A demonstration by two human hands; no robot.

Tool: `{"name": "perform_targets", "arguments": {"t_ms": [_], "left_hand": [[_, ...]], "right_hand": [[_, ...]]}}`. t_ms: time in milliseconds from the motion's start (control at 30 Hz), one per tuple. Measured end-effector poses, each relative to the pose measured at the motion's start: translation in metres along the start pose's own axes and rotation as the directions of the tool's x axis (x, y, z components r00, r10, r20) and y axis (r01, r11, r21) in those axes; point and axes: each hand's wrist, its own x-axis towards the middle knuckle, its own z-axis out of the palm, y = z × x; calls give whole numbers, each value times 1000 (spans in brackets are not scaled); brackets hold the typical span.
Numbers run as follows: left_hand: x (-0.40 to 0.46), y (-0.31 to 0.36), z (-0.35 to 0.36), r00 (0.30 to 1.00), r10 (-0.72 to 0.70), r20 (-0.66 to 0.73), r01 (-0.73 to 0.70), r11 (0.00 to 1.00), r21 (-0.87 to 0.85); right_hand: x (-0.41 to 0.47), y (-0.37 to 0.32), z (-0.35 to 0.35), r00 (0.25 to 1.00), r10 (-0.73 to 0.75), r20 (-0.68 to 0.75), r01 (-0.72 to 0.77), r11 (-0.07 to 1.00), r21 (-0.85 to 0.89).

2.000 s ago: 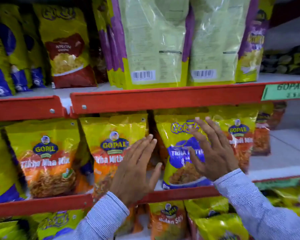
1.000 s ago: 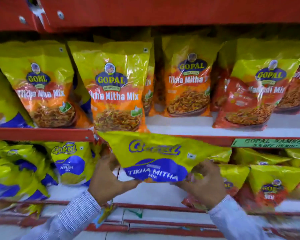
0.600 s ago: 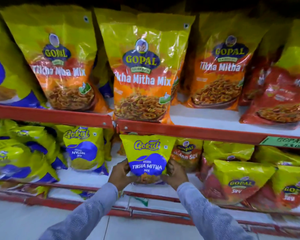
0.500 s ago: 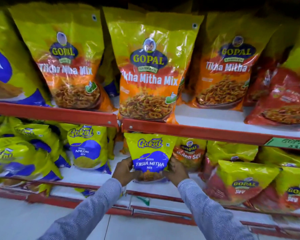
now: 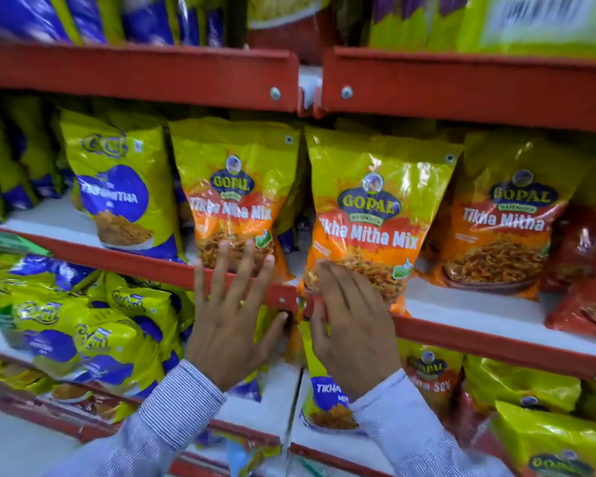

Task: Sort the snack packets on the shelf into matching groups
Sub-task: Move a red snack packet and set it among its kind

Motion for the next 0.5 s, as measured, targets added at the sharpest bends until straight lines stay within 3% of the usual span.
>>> {"name": "perform_targets", "arguments": {"t_ms": [167, 300, 400, 500], "left_hand": [[42, -47, -23, 992, -127, 4, 127, 992, 2], [64, -84, -20, 960, -257, 110, 269, 955, -122], [77, -105, -11, 914, -315, 255, 395, 833, -386], [89, -122, 2, 865, -361, 347, 496, 714, -494]], "right_hand": [[67, -30, 19, 977, 42, 210, -35, 999, -36], [101, -40, 38, 923, 236, 304, -255, 967, 24], [124, -36, 50, 857, 288, 427, -376, 916, 137], [142, -31, 57, 768, 293, 569, -544, 768, 339]]}}
